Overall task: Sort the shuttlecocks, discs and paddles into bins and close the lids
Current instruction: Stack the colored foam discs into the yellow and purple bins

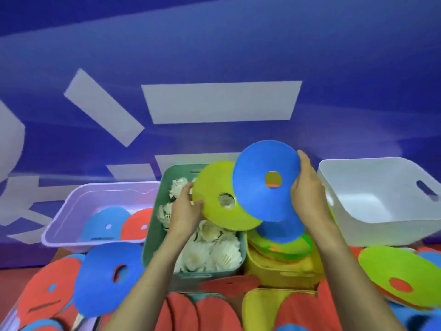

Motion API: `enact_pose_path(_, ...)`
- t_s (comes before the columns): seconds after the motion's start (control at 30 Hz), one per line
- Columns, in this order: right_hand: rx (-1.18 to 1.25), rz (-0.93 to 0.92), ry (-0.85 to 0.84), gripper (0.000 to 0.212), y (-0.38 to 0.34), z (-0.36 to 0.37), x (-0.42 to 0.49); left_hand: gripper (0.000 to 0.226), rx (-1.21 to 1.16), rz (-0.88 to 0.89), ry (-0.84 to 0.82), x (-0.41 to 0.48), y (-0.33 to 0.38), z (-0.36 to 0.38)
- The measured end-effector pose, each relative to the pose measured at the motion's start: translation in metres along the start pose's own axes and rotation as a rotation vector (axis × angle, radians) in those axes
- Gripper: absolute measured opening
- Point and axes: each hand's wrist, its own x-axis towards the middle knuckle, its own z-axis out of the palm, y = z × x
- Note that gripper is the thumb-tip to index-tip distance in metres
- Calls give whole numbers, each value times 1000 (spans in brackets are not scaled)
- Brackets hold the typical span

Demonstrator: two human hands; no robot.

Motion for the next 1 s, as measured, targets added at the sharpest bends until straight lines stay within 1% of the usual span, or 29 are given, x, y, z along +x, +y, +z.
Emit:
enact_pose_path(0.07,5,22,-16,66,18,-13,10,52,184,11,-22,-3,10,23)
enact_pose_path(0.1,2,42,-25,68,27,-16,15,52,217,11,-35,-3,15,31)
enact_pose_path(0.2,-5,47,-1,64,55,-17,28,50,177,-43,-111,-1,31,50)
enact_pose_path(0.23,-5,54,2,63,64,-16,32,50,209,-44,-141,1,35,55)
enact_pose_path(0.4,8,67,-44,63,97,-9,42,49,641,99,-366,-3,37,101)
enact_pose_path(0.53,5,93,-156,63,110,6,42,47,864,168,-429,-8,24,138)
enact_pose_path(0.57,-9,92,-213,65,115,13,43,44,938,190,-439,-9,22,143)
enact_pose_path(0.63,-132,64,-388,71,124,26,45,41,1055,247,-477,-10,16,150)
enact_pose_path(0.67,-203,40,-450,71,128,30,45,42,1066,276,-491,-10,13,152)
enact_pose_path(0.7,-243,18,-473,69,131,32,45,42,1052,298,-492,-10,10,153)
enact_pose_path(0.8,-244,-36,-434,61,127,30,40,42,921,364,-433,-9,7,148)
enact_pose_path(0.9,-209,-52,-443,56,115,28,33,36,729,426,-321,-12,7,137)
enact_pose_path(1.0,-171,-100,-440,51,93,29,22,30,565,433,-199,-20,11,116)
